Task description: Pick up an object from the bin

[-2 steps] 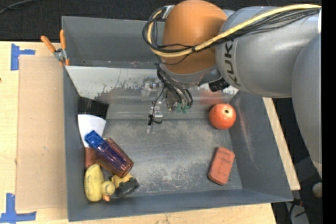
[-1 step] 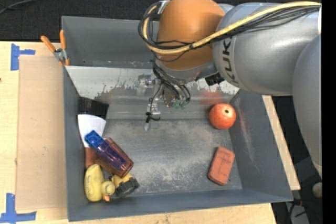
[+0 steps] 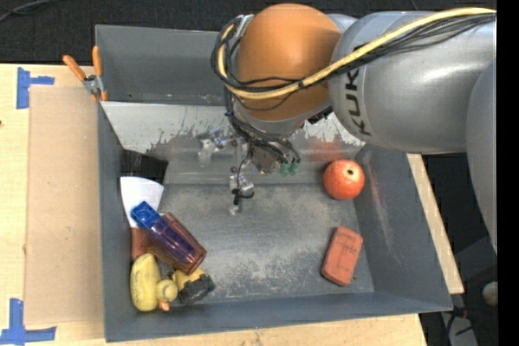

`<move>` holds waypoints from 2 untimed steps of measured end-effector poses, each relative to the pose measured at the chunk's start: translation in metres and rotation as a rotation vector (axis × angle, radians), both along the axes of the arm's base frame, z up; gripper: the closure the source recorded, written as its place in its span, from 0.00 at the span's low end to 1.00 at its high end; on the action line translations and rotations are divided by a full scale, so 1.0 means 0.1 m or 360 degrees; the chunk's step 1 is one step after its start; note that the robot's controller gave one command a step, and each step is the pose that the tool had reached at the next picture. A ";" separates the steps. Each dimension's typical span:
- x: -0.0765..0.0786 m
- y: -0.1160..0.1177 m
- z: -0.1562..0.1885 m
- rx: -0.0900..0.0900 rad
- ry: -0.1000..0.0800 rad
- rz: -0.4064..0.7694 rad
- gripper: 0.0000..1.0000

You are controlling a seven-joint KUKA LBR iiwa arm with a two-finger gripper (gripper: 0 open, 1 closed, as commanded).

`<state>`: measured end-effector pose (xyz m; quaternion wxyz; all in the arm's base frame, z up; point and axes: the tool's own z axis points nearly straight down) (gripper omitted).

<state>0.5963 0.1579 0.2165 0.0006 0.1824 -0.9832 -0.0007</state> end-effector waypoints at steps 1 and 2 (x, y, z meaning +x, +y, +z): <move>-0.03 0.28 0.10 0.0003 -0.0007 0.0166 0.00; -0.09 0.49 -0.22 0.0002 -0.0004 -0.0017 0.00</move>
Offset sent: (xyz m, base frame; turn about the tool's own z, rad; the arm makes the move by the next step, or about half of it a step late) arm -0.0168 0.0705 -0.0717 -0.3116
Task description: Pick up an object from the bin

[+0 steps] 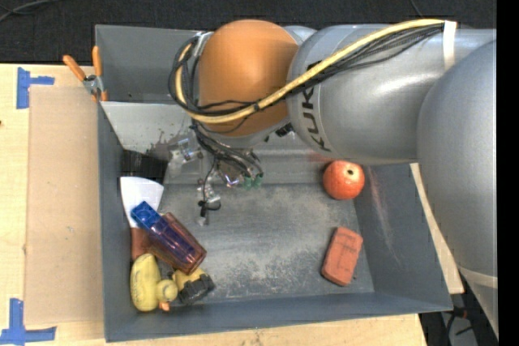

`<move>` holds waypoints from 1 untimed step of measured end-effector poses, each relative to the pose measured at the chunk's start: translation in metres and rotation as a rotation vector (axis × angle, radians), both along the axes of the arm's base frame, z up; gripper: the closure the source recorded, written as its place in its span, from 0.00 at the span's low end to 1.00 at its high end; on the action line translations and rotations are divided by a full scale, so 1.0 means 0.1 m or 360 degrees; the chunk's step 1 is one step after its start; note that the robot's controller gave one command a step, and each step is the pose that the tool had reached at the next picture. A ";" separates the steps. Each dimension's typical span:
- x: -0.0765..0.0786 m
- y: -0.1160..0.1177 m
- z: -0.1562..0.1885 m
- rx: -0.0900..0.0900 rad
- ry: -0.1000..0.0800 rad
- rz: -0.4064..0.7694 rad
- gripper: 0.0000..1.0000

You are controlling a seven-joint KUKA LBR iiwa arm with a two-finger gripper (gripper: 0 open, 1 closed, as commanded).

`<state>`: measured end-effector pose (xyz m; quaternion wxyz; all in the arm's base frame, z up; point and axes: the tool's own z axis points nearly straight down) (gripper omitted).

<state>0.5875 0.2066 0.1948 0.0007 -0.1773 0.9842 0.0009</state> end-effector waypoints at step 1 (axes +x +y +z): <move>0.09 0.23 -0.33 0.0001 -0.0010 0.0656 0.00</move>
Offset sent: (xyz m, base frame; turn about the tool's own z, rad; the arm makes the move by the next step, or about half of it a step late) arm -0.0402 0.0383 -0.0490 -0.4726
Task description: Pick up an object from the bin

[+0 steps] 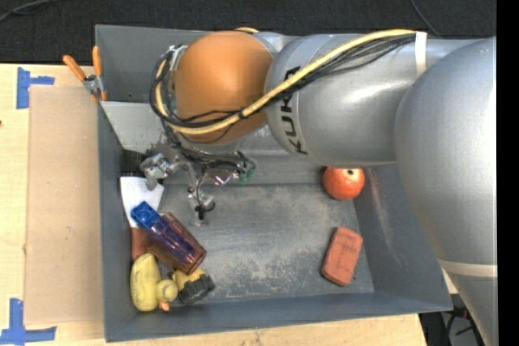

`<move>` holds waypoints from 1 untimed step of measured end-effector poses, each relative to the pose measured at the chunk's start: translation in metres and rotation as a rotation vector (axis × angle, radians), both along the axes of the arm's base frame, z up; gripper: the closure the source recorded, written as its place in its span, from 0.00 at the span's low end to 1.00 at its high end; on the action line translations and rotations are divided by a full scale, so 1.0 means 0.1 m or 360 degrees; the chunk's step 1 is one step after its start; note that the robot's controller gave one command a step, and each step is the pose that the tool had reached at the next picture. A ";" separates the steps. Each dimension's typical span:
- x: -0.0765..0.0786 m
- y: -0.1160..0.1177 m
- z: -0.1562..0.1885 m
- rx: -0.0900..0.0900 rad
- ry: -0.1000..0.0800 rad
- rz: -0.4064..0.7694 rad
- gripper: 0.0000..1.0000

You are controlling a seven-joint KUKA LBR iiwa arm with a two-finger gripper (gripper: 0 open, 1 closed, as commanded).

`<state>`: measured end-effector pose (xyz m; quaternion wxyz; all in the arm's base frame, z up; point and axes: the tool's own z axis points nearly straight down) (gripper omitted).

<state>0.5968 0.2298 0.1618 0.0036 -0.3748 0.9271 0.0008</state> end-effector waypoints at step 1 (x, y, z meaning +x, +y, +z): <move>-0.43 0.10 -0.13 -0.0008 0.0004 0.0099 0.00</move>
Offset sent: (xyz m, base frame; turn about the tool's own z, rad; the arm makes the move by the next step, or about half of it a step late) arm -0.0274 -0.0037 -0.0184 -0.6687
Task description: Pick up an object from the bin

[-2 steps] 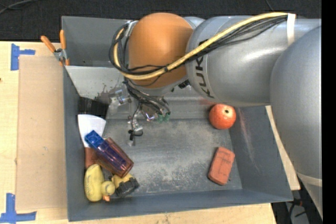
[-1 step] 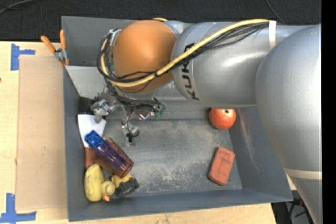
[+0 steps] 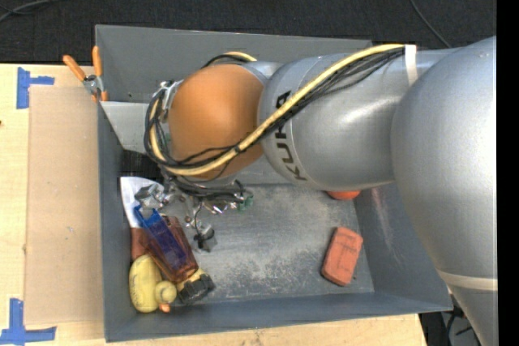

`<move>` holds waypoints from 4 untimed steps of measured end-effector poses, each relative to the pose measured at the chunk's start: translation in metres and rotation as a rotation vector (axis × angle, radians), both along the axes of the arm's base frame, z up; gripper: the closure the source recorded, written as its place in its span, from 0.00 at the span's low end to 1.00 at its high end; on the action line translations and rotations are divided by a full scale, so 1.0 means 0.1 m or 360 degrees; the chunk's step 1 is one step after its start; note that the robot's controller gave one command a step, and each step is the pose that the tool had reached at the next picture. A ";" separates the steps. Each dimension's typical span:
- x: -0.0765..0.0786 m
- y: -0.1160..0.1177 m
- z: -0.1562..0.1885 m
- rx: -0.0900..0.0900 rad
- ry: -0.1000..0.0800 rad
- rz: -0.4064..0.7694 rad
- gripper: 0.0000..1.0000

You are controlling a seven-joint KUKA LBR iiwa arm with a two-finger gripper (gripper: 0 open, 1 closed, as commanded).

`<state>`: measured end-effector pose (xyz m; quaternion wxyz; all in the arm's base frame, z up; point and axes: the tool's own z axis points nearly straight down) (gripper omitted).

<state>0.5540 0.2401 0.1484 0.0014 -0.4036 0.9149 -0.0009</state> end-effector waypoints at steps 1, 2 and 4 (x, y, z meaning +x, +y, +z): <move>-0.05 -0.02 -0.03 0.0005 0.0002 0.0311 0.00; 0.01 0.00 -0.40 -0.0001 0.0002 0.0518 0.00; -0.06 -0.12 -0.68 -0.0006 -0.0028 0.0428 0.00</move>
Offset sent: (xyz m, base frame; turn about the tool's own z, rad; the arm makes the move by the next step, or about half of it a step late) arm 0.0043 0.0035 -0.0784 -0.1195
